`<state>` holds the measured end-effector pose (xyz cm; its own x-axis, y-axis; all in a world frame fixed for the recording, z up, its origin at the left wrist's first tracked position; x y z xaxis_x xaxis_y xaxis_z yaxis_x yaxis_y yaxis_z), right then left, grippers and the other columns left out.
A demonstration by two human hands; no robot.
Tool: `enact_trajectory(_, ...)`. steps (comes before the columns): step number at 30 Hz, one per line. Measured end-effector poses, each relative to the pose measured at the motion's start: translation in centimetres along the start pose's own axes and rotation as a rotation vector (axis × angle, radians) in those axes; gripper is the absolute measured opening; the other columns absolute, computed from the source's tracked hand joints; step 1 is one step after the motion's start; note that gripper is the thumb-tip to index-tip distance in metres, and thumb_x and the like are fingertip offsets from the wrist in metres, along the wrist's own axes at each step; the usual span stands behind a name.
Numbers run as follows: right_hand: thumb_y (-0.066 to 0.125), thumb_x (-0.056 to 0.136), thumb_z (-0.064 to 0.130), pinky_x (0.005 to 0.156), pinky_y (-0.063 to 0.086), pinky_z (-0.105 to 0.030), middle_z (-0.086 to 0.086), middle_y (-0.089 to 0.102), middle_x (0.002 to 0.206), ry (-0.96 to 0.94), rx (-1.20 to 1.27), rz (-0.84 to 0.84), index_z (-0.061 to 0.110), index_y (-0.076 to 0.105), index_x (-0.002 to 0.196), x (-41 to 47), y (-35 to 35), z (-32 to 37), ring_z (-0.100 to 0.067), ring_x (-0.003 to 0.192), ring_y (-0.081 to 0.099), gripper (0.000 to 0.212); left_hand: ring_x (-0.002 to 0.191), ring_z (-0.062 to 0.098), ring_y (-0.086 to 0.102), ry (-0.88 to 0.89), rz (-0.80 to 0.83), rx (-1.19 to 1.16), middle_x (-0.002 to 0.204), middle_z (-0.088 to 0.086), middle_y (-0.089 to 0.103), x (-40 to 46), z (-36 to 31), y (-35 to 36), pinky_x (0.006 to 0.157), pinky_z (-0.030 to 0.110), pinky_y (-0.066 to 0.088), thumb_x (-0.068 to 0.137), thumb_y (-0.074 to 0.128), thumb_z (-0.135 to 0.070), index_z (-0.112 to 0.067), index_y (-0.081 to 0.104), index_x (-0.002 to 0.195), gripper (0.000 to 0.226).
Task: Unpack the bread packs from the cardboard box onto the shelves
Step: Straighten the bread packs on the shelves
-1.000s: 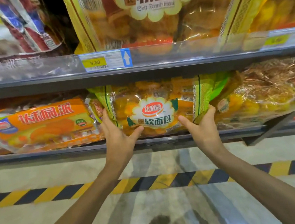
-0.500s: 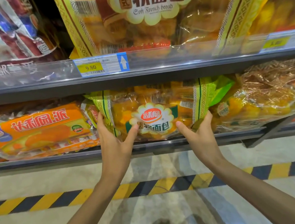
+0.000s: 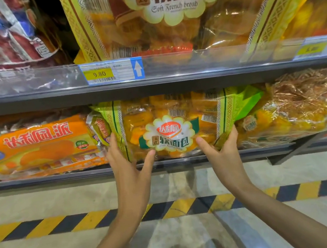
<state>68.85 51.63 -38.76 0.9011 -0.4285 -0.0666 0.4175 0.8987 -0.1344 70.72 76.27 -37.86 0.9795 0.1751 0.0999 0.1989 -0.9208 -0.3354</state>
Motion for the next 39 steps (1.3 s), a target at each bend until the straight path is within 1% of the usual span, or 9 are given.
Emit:
enact_trajectory(5, 0.076, 0.092, 0.020, 0.080, 0.052, -0.005, -0.002, 0.055, 0.144, -0.041, -0.064, 0.061, 0.017, 0.032, 0.151, 1.7, 0.5, 0.4, -0.008, 0.126, 0.060, 0.074, 0.116, -0.036, 0.030, -0.031, -0.101, -0.061, 0.152, -0.005, 0.026, 1.3, -0.5, 0.8, 0.101, 0.034, 0.053, 0.087, 0.081, -0.032, -0.023, 0.020, 0.160, 0.095)
enact_trajectory(9, 0.078, 0.091, 0.022, 0.074, 0.049, -0.001, 0.001, 0.057, 0.139, -0.040, -0.090, 0.039, 0.015, 0.034, 0.149, 1.9, -0.1, 0.6, 0.000, 0.118, 0.059, 0.073, 0.124, -0.008, 0.036, -0.005, -0.102, -0.011, 0.153, -0.002, 0.025, 1.7, -0.3, 1.4, 0.103, 0.036, 0.053, 0.090, 0.079, -0.034, -0.024, 0.018, 0.159, 0.093)
enact_trajectory(13, 0.078, 0.090, 0.029, 0.083, 0.052, -0.004, 0.003, 0.053, 0.144, -0.035, -0.098, -0.012, 0.021, 0.030, 0.153, 1.2, -0.1, 0.1, -0.004, 0.125, 0.057, 0.080, 0.115, -0.021, 0.039, 0.009, -0.041, -0.005, 0.150, -0.003, 0.025, 2.8, -0.4, 1.4, 0.104, 0.039, 0.055, 0.090, 0.078, -0.034, -0.020, 0.016, 0.160, 0.095)
enact_trajectory(16, 0.076, 0.093, 0.022, 0.076, 0.046, 0.002, 0.006, 0.052, 0.145, -0.037, -0.061, -0.001, 0.021, 0.025, 0.157, 0.6, -0.1, 0.4, 0.013, 0.119, 0.055, 0.081, 0.140, 0.001, 0.034, 0.027, -0.012, -0.031, 0.154, -0.014, 0.023, 1.8, -0.1, 0.7, 0.111, 0.049, 0.050, 0.090, 0.077, -0.042, -0.029, 0.015, 0.161, 0.095)
enact_trajectory(23, 0.068, 0.098, 0.019, 0.076, 0.045, 0.003, 0.021, 0.057, 0.133, -0.065, -0.102, -0.010, 0.024, 0.033, 0.151, -0.7, -1.2, 1.1, 0.025, 0.104, 0.057, 0.064, 0.142, 0.010, 0.042, 0.069, 0.016, -0.007, 0.153, -0.018, 0.023, 1.4, -0.4, 1.4, 0.106, 0.046, 0.055, 0.095, 0.071, -0.040, -0.026, 0.014, 0.163, 0.090)
enact_trajectory(28, 0.064, 0.100, 0.015, 0.073, 0.046, 0.003, 0.026, 0.056, 0.126, -0.046, -0.103, 0.021, 0.022, 0.034, 0.151, -0.5, -1.1, 1.3, 0.025, 0.101, 0.058, 0.060, 0.123, -0.027, 0.041, 0.040, 0.024, -0.036, 0.150, -0.012, 0.024, 1.5, -0.4, 1.7, 0.099, 0.027, 0.056, 0.095, 0.074, -0.027, -0.020, 0.018, 0.162, 0.088)
enact_trajectory(32, 0.065, 0.100, 0.014, 0.070, 0.046, 0.003, 0.022, 0.058, 0.128, 0.008, -0.089, 0.030, 0.019, 0.030, 0.155, 0.0, -0.7, 1.8, 0.027, 0.097, 0.058, 0.066, 0.117, -0.035, 0.035, 0.040, 0.018, -0.047, 0.151, -0.004, 0.027, 1.6, -1.2, 0.9, 0.096, 0.023, 0.055, 0.093, 0.075, -0.029, -0.024, 0.021, 0.159, 0.085)
enact_trajectory(36, 0.069, 0.097, 0.031, 0.109, 0.048, -0.021, 0.015, 0.041, 0.159, 0.042, -0.071, 0.050, 0.032, 0.010, 0.164, -1.8, -1.2, 2.2, 0.008, 0.129, 0.053, 0.089, 0.137, 0.007, 0.042, 0.069, -0.045, 0.069, 0.146, -0.006, 0.031, 0.0, -1.3, -1.2, 0.106, 0.050, 0.053, 0.092, 0.073, -0.037, -0.024, 0.029, 0.154, 0.076)
enact_trajectory(39, 0.069, 0.094, 0.038, 0.122, 0.033, -0.038, 0.027, 0.019, 0.164, 0.028, -0.133, -0.018, 0.041, 0.010, 0.162, -5.0, -2.1, 2.5, -0.005, 0.149, 0.034, 0.090, 0.128, 0.018, 0.049, 0.273, 0.028, 0.197, 0.134, -0.006, 0.042, -2.0, -2.9, -1.7, 0.102, 0.047, 0.051, 0.096, 0.068, -0.031, -0.023, 0.047, 0.140, 0.050)
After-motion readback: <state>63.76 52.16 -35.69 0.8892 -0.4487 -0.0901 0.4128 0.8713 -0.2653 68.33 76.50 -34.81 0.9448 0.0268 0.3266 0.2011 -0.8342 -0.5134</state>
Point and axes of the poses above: each hand's wrist, its own x-axis towards the middle knuckle, its own y-axis out of the palm, z = x × y, the point moved 6 cm from there along x, towards the middle knuckle
